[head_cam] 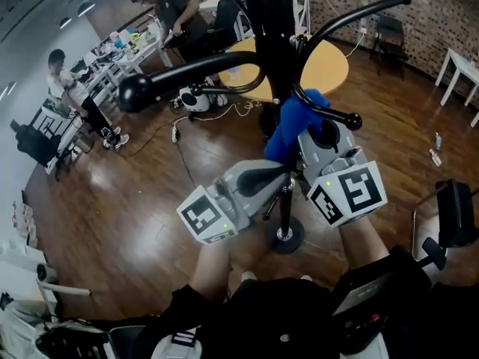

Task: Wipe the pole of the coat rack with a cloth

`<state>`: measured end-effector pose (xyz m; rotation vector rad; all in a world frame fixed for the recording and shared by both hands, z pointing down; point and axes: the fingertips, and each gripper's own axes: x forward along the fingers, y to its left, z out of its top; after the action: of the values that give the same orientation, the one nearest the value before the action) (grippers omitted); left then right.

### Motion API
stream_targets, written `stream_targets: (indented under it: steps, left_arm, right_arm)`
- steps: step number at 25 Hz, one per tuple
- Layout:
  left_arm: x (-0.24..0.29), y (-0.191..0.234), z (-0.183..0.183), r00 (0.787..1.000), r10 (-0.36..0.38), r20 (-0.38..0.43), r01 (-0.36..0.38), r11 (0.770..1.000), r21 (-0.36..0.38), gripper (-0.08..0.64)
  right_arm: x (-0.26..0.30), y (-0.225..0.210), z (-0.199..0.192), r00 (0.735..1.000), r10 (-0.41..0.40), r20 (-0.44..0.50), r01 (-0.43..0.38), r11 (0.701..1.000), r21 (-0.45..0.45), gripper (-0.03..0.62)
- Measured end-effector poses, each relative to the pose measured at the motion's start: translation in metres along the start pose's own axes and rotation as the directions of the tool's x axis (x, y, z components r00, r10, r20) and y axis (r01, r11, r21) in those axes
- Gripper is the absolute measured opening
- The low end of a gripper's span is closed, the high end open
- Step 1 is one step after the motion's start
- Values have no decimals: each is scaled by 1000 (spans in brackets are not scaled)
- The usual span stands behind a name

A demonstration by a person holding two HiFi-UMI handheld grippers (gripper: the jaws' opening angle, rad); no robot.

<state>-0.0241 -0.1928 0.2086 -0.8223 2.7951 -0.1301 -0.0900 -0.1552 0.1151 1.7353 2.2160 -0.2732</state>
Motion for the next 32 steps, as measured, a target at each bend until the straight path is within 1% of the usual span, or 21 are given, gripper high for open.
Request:
stream_targets:
  steps: [2,5,7,8,11,14,16,18,20,23,24,25,26,27,29,31,32]
  left_arm:
    - [-2,-2,7,1000,27,-6,-27,1000,13,0]
    - [-6,-2,11,998,59,-18,-59,998,27,0]
    - [-9,0,14,997,81,-13,-80,996,29,0]
    - [-10,2,15,996,92,-9,-92,995,29,0]
    - [-13,11,19,994,113,-4,-113,993,26,0]
    - [-15,16,11,992,124,-10,-124,992,20,0]
    - [-15,17,4,992,127,-19,-126,992,15,0]
    - [-14,17,3,992,123,-27,-123,992,11,0]
    - [-13,16,5,992,119,-33,-118,993,7,0]
    - [-15,13,3,992,119,-41,-119,993,6,0]
    - [-17,13,1,992,122,-43,-122,993,8,0]
    - [-19,13,0,991,125,-44,-125,992,10,0]
    - [-21,13,-1,991,129,-45,-128,992,12,0]
    - [-23,13,-1,990,133,-46,-132,991,14,0]
    - [-25,13,-1,989,138,-46,-138,990,18,0]
    - [-26,12,2,990,134,-39,-133,991,17,0]
    - [-25,12,5,991,129,-34,-128,992,19,0]
  right_arm:
    - [7,2,8,1000,21,17,-21,1000,2,28]
    - [4,7,6,999,22,34,-22,1000,-2,28]
    - [-3,9,-8,1000,13,-11,-13,1000,-11,28]
    - [-6,9,-21,999,11,-47,-11,1000,0,28]
    - [-23,8,-83,985,14,-172,-3,998,61,28]
    - [-51,9,-167,957,9,-291,22,995,101,28]
    - [-70,12,-216,940,4,-340,36,993,111,28]
    - [-85,13,-252,924,0,-383,44,993,106,28]
    - [-97,14,-284,897,4,-442,50,993,111,28]
    - [-112,16,-321,855,14,-518,74,986,149,28]
    - [-114,17,-324,849,18,-528,82,983,164,28]
    - [-113,18,-320,853,21,-522,84,981,177,28]
    - [-108,19,-307,869,23,-494,80,979,186,28]
    - [-100,20,-285,894,24,-448,70,979,192,28]
    - [-78,18,-227,940,15,-340,52,981,188,28]
    - [-52,15,-164,970,11,-241,29,987,160,28]
    - [-40,14,-133,981,19,-191,10,989,146,28]
